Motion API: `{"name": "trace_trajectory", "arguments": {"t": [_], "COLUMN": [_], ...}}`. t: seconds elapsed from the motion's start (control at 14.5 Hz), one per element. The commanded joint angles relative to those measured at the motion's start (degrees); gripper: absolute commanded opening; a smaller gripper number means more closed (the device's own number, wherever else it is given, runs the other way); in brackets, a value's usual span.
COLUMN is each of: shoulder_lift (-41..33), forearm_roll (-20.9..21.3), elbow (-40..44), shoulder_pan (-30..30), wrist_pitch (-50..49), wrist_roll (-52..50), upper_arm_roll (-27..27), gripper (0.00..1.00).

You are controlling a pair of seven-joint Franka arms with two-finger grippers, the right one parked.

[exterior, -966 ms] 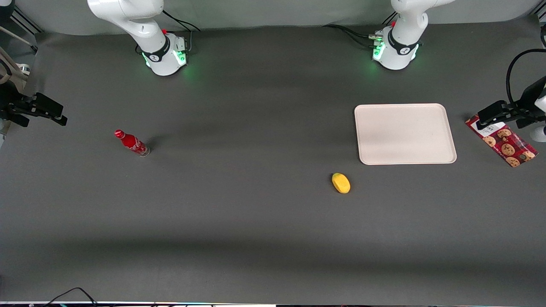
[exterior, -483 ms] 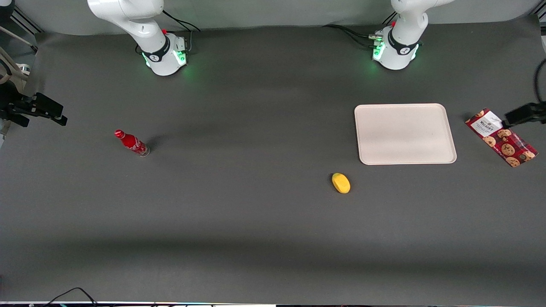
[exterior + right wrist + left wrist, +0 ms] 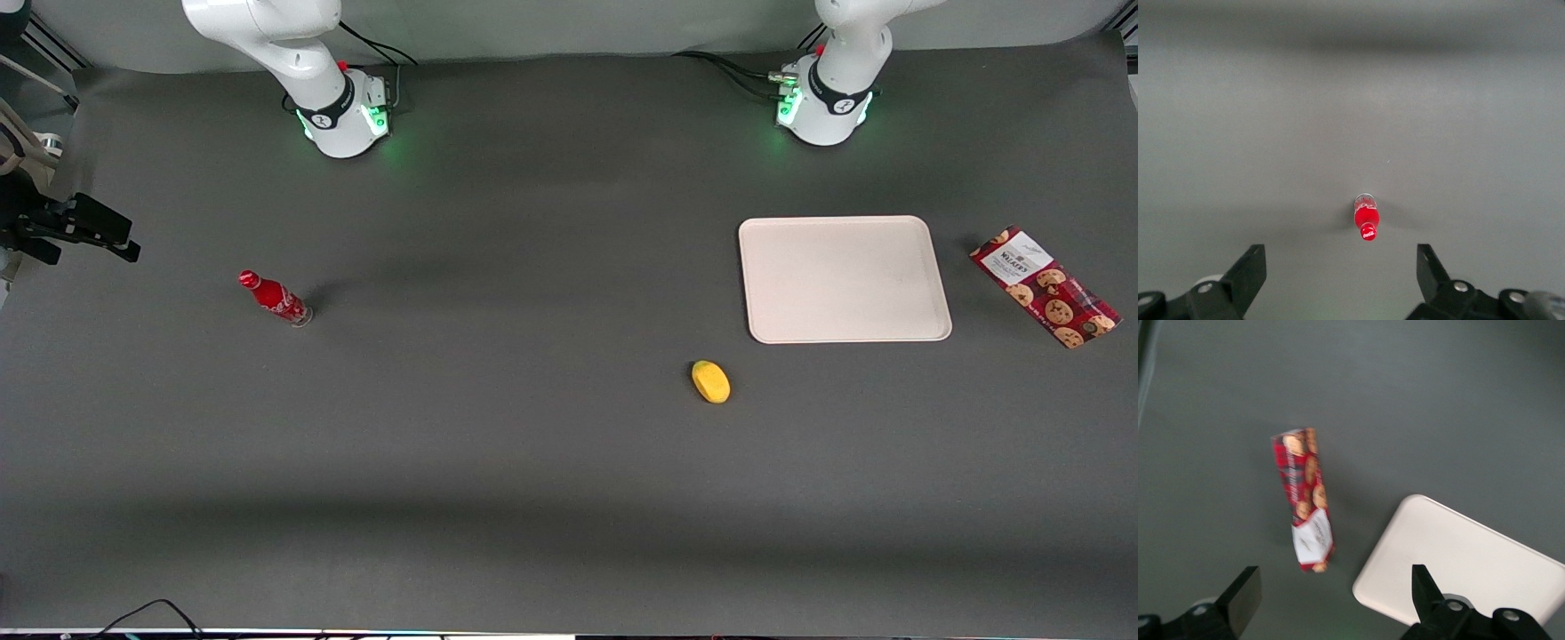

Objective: Place red cookie box on tray
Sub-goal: 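Lower the open left gripper over the red plaid cookie box, then close the left gripper on the end of the cookie box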

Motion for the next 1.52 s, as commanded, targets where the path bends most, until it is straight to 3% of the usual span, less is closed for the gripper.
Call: {"name": "trace_trajectory", "arguments": {"t": [0.0, 0.28, 0.69, 1.03, 1.1, 1.24, 1.45], "shoulder_lift": [1.04, 5.79, 9.57, 11.77, 12.12, 12.48, 12.48], "forearm_roll": [0.13, -1.36, -3.47, -5.57, -6.89, -7.6, -7.61], "elbow": [-10.64, -19.79, -26.83, -26.92, -26.92, -27.01, -26.92], "shoulder_pan": [-0.6, 0.98, 0.98, 0.81, 0.72, 0.81, 0.81], "wrist_pitch": [13.17, 27.78, 38.24, 40.64, 40.72, 40.72, 40.46], "wrist_roll": [4.46, 6.05, 6.14, 6.32, 6.32, 6.32, 6.32], "upper_arm_roll": [5.48, 7.69, 7.69, 7.25, 6.82, 6.37, 6.37], "gripper": [1.0, 1.0, 1.0, 0.95, 0.88, 0.61, 0.0]}}
